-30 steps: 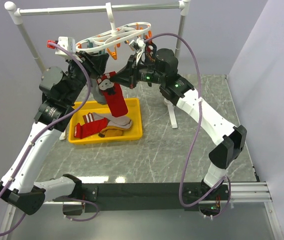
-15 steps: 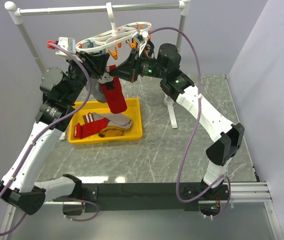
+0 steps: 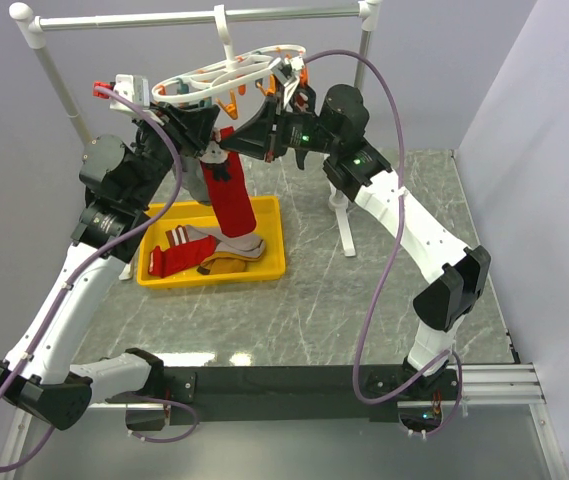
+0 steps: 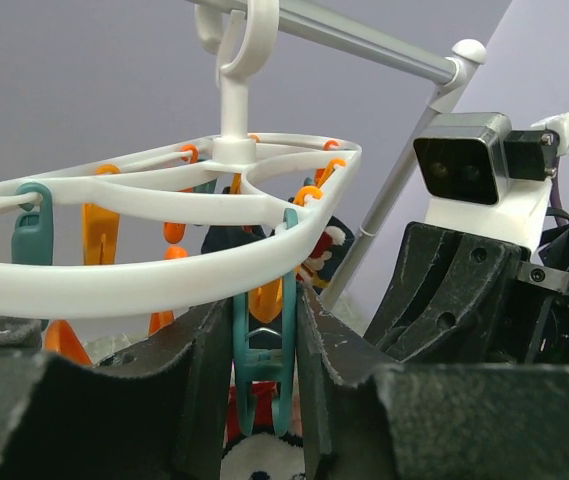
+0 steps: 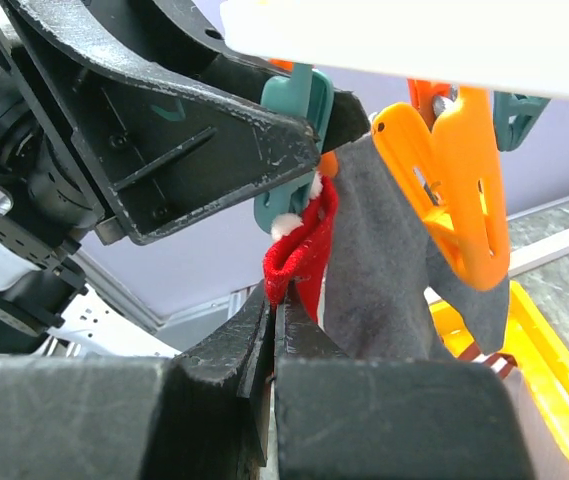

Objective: Clip the socks to the hanger
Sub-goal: Clamp the sock onto the hanger.

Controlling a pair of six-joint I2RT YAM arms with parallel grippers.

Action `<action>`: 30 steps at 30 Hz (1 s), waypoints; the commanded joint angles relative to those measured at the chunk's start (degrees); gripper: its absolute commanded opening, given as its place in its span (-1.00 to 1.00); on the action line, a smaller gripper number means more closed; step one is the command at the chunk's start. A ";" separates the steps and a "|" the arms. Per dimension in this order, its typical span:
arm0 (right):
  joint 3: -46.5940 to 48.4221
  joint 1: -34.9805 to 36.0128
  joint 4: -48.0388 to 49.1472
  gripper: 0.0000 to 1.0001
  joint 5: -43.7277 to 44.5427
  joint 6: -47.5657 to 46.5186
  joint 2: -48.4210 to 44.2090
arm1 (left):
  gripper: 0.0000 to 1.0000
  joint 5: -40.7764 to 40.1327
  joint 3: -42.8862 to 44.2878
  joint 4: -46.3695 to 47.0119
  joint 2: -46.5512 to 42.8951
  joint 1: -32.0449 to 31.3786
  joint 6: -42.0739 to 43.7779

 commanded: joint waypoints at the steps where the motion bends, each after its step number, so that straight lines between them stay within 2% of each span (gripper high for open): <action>1: 2.15 -0.63 1.18 -1.00 -1.70 0.39 -0.24 | -0.35 2.93 -0.11 3.63 -1.18 0.28 -1.19; 8: -1.09 -0.72 -4.63 -1.00 2.51 -7.69 -2.70 | -0.35 0.12 1.12 3.81 -0.21 0.37 -2.86; 13: -4.17 0.59 -6.39 -1.00 12.78 -11.92 -6.04 | -0.37 -4.88 4.02 -0.06 1.81 0.37 -4.09; 16: -6.45 2.79 -6.39 -1.00 21.92 -15.96 -8.58 | -0.38 -8.13 4.73 -0.85 2.43 0.37 -4.53; 22: -15.24 6.92 0.11 -1.00 32.30 -24.31 -14.56 | -0.38 -9.02 5.43 -1.12 3.48 0.19 -4.79; 30: -19.99 11.32 5.21 -1.00 44.16 -28.09 -17.73 | -0.41 -19.98 4.55 -0.50 3.22 -3.14 -6.82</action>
